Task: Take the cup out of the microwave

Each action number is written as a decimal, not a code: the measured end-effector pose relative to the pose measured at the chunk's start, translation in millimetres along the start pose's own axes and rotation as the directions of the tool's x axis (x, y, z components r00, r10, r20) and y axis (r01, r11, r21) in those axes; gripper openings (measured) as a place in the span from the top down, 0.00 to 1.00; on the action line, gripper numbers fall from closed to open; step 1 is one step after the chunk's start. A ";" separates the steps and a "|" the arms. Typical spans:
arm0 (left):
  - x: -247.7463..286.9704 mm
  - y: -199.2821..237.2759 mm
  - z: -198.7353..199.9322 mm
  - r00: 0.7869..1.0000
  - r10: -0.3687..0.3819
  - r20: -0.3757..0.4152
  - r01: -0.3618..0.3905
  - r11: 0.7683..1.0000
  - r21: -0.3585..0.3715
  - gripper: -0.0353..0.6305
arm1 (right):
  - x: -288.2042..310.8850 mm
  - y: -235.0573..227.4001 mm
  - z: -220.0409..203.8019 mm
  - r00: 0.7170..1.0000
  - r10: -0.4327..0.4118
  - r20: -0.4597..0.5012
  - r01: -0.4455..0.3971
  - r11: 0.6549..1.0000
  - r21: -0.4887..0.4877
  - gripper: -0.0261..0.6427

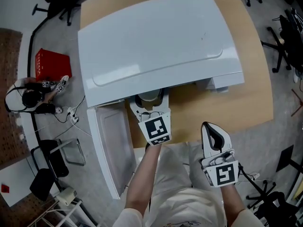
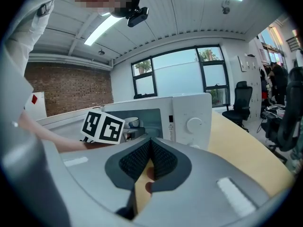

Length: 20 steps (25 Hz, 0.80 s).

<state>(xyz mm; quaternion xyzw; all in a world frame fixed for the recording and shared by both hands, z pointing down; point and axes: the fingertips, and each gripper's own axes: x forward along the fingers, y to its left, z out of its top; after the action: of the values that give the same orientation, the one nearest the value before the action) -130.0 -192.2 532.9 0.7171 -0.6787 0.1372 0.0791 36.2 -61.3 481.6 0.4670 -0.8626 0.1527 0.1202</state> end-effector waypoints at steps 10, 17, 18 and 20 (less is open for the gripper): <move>-75.1 -17.2 7.6 0.999 -0.009 -0.054 0.009 1.000 -0.011 0.35 | -6.6 2.2 38.2 0.998 0.014 0.063 -0.014 1.000 -0.005 0.95; -123.0 -30.5 14.6 0.996 -0.033 -0.078 0.033 0.999 0.001 0.35 | -14.1 -4.5 52.1 0.996 0.007 0.083 -0.005 1.000 -0.019 0.95; -130.4 -32.1 16.3 0.996 -0.036 -0.079 0.036 0.999 -0.001 0.35 | -15.6 -5.5 53.3 0.996 0.004 0.085 -0.003 1.000 -0.017 0.95; -146.2 -36.1 20.5 0.996 -0.047 -0.082 0.047 0.999 -0.001 0.35 | -19.7 -6.9 55.7 0.996 -0.001 0.088 0.002 1.000 -0.009 0.95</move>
<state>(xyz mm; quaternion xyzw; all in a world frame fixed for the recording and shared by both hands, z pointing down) -98.2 -56.8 471.6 0.7266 -0.6579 0.1648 0.1098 48.9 -70.6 424.3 0.4734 -0.8674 0.1278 0.0845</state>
